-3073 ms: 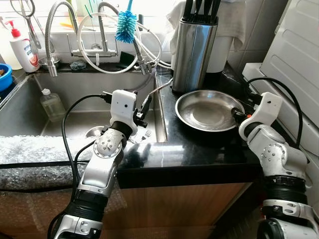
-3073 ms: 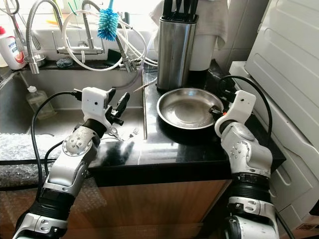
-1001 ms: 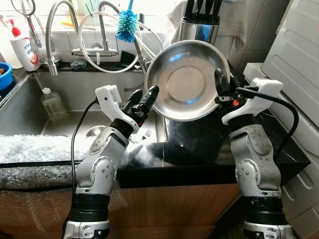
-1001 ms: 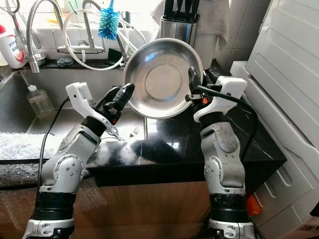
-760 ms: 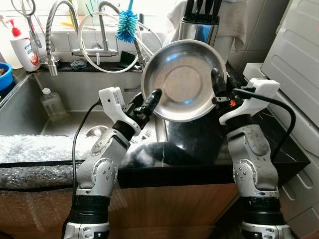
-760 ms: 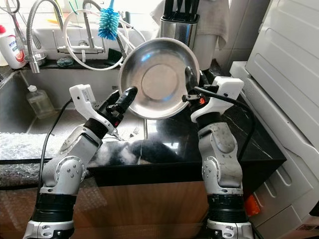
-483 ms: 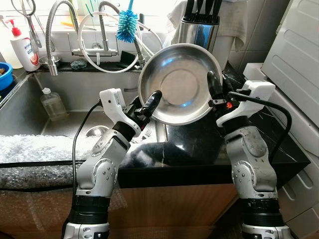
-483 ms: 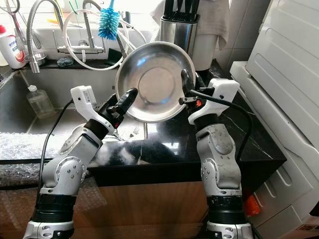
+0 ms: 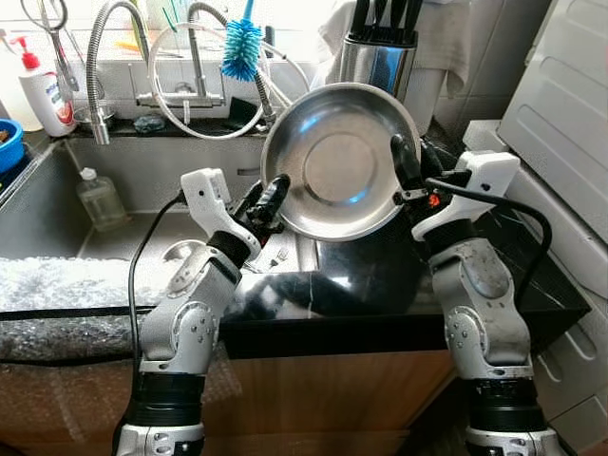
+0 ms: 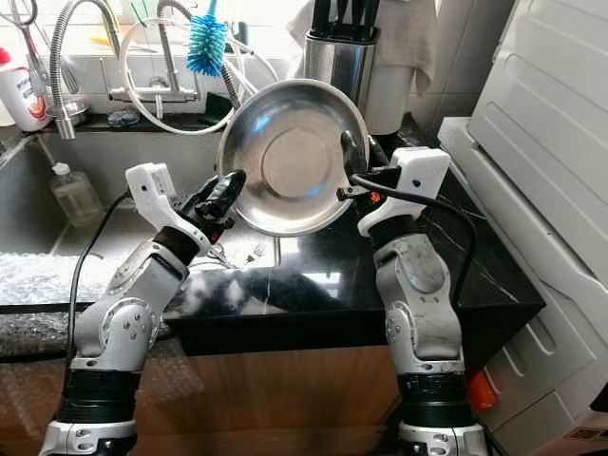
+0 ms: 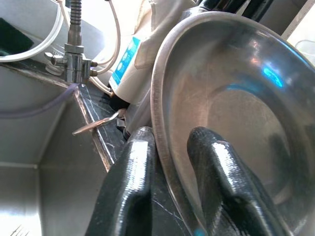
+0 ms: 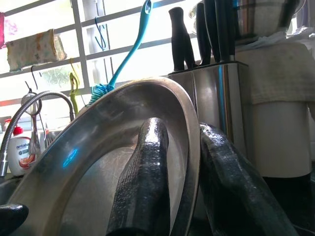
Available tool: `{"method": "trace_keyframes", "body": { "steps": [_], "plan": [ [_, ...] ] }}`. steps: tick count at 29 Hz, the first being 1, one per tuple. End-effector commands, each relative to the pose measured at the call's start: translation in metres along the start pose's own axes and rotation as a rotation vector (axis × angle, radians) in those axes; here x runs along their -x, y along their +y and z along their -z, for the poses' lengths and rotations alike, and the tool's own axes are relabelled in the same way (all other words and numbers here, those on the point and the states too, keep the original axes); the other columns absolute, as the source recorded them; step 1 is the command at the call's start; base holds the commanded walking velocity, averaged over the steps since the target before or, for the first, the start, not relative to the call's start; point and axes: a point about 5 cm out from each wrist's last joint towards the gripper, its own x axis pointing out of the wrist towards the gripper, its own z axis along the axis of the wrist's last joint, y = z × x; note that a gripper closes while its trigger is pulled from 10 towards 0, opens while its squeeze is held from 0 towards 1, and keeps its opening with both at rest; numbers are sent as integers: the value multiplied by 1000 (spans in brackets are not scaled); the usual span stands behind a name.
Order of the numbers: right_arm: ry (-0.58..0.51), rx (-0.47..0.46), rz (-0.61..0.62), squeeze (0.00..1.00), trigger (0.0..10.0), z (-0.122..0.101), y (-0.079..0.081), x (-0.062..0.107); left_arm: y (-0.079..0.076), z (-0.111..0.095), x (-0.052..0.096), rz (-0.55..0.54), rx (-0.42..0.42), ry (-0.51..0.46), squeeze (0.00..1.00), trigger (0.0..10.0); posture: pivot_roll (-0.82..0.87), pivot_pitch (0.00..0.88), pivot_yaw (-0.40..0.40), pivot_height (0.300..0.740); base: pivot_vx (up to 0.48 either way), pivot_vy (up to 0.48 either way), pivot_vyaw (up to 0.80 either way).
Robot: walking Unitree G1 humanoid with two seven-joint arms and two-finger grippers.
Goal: Kitchen organization
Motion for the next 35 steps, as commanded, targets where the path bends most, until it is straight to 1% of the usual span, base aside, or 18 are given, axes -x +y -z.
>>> {"method": "trace_keyframes", "body": {
  "steps": [1,7,11,15,24,25,27,28,35],
  "plan": [
    [-59,33,-28,0,10000,-15,5,-7,-9,2,-3,47,-9,31,0,0,-139,0,-32,740,0,0,0],
    [-59,35,-32,0,10000,-15,5,-7,-10,4,-2,56,-13,47,0,0,-138,0,-32,740,0,0,0],
    [-58,55,-53,0,10000,-16,8,-8,-13,12,-1,95,-32,107,0,0,-139,0,-29,740,0,0,0],
    [-47,81,-70,0,10000,-15,10,-9,-14,14,0,104,-38,122,0,0,-137,0,-30,740,0,0,0],
    [-38,91,-74,0,10000,-13,11,-10,-15,15,1,117,-38,134,0,0,-138,0,-30,740,0,0,0],
    [-33,90,-75,514,10000,-12,10,-10,-15,15,1,118,-38,135,0,0,-137,0,-31,740,0,0,0],
    [-30,88,-75,514,10000,-12,10,-10,-15,15,1,119,-38,135,0,0,-137,0,-31,740,0,0,0],
    [-30,84,-75,1000,10000,-12,10,-10,-15,15,1,119,-37,135,0,0,-138,0,-31,740,0,0,0],
    [-30,89,-69,1000,10000,-11,9,-10,-13,14,1,101,-41,126,0,0,-138,0,-32,740,0,0,0]
  ]
}}
